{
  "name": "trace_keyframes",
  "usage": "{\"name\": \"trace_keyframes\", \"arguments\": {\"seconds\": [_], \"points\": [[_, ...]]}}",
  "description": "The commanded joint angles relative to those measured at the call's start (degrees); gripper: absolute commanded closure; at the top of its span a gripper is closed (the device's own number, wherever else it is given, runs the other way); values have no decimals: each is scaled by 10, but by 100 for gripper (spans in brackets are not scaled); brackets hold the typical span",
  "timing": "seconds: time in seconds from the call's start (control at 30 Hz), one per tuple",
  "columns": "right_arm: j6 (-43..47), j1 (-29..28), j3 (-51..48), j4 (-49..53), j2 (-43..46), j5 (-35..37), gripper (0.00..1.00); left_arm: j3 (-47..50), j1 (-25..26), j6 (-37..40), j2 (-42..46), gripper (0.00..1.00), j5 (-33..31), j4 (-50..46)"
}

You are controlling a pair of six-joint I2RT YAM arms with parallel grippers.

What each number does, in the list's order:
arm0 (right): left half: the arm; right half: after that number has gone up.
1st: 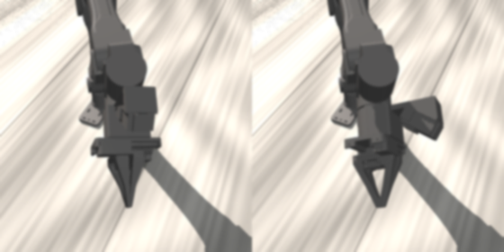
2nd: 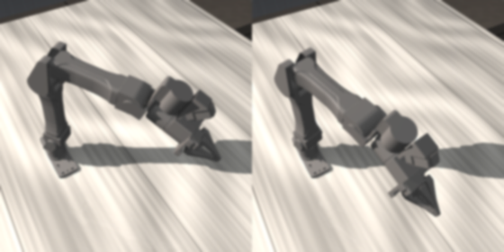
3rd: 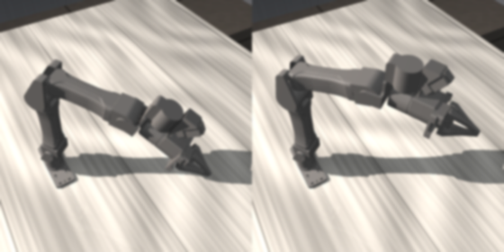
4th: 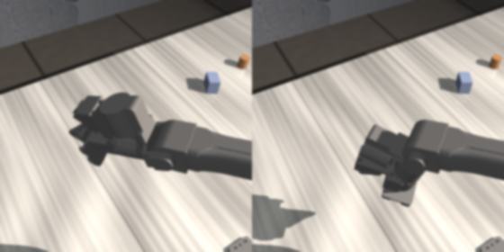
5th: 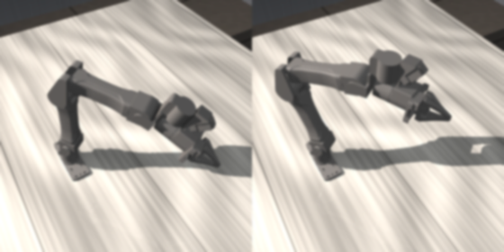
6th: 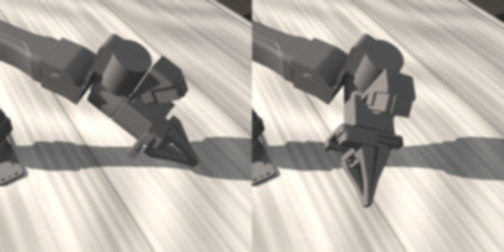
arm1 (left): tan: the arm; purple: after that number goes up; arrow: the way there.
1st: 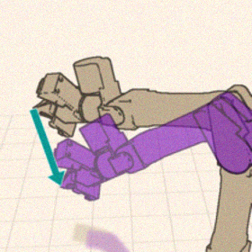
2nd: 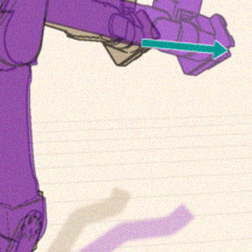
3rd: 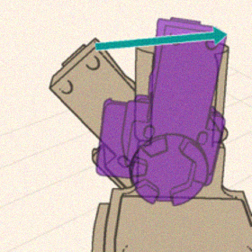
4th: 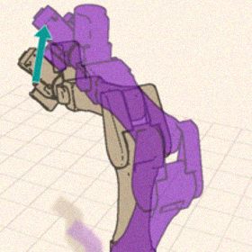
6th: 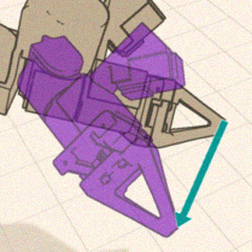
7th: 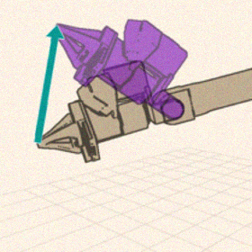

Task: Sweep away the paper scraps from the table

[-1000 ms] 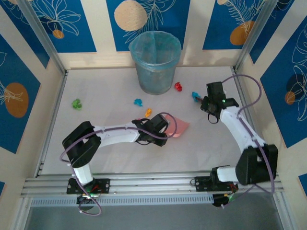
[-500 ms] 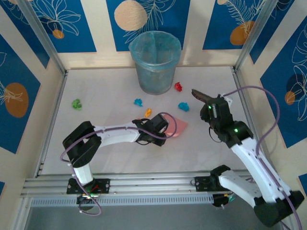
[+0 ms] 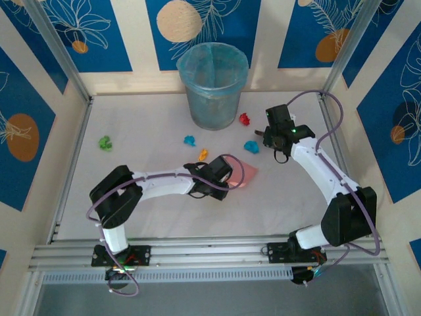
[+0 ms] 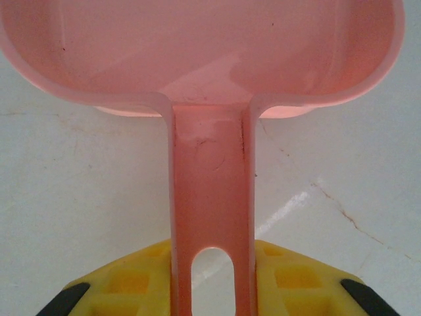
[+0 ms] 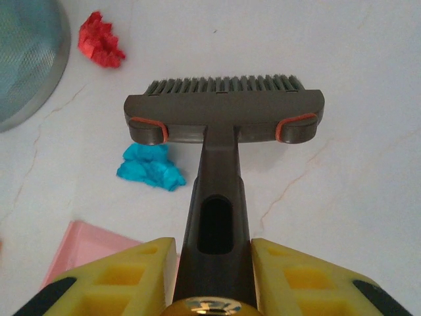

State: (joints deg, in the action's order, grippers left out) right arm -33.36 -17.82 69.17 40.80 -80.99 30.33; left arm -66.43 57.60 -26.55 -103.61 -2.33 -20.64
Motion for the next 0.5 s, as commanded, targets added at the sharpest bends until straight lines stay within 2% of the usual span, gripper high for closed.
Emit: {"name": "trace_keyframes", "arguments": {"seconds": [0.0,0.2,0.37,0.47], "points": [[33,-27,9,39,11,-21,100,-19,-2,14,-15,100,-20,-23],[33,-71,-8,128,74,-34,100,-16,-2,10,-17,100,-20,-18],[33,-74,1,186,149,-105,100,-19,-2,14,-20,100,-15,-17],[24,-73,-5,187,187,-116,100,-20,-2,15,-24,100,-21,-17]]}}
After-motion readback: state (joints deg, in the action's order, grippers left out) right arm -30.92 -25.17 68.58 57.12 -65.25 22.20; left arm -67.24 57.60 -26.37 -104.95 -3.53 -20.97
